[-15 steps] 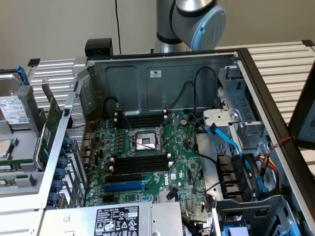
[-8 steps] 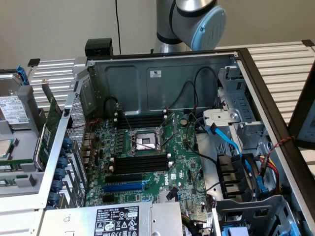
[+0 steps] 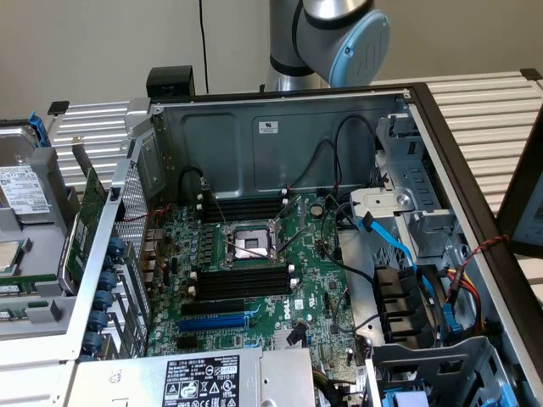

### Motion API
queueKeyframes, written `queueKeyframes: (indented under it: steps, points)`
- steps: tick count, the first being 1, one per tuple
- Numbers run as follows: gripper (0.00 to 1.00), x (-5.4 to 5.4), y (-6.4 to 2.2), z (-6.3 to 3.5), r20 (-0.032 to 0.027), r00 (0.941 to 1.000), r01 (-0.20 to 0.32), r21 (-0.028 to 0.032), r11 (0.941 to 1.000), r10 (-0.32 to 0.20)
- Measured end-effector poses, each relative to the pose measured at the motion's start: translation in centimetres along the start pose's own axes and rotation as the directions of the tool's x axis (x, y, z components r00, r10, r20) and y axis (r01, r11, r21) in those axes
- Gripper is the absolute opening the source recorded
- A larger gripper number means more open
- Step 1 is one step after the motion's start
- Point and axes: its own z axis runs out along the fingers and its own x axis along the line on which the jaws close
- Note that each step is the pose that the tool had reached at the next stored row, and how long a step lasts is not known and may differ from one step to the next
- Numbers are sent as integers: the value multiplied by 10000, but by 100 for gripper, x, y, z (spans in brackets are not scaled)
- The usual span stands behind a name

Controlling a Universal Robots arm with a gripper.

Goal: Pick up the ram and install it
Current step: 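Pick up the ram and move it above insertion slot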

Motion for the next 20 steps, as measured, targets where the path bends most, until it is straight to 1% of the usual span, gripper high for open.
queueKeyframes:
  steps: [1, 2, 4, 6, 8, 10, 12, 14, 15, 17, 19, 20]
  points:
    - [10, 0, 0, 1, -21, 9998, 185, 13, 9998, -185]
    - [10, 0, 0, 3, -78, 9979, 651, 42, 9979, -650]
    - [10, 0, 0, 6, -107, 9947, 1019, 49, 9948, -1019]
    - [10, 0, 0, 8, -136, 9904, 1376, 55, 9905, -1375]
    - [10, 0, 0, 11, -167, 9847, 1737, 62, 9848, -1735]
    - [10, 0, -1, 15, -191, 9778, 2090, 70, 9779, -2088]
    - [10, 0, -1, 18, -212, 9694, 2449, 75, 9695, -2447]
    - [10, 0, -1, 21, -227, 9598, 2801, 80, 9599, -2799]
    - [10, 0, -1, 23, -230, 9546, 2972, 92, 9548, -2970]
    - [10, 0, -1, 30, -216, 9436, 3307, 142, 9436, -3304]
    - [10, 0, -2, 38, -209, 9313, 3640, 181, 9312, -3637]
    - [10, 0, -2, 41, -211, 9241, 3819, 198, 9240, -3815]
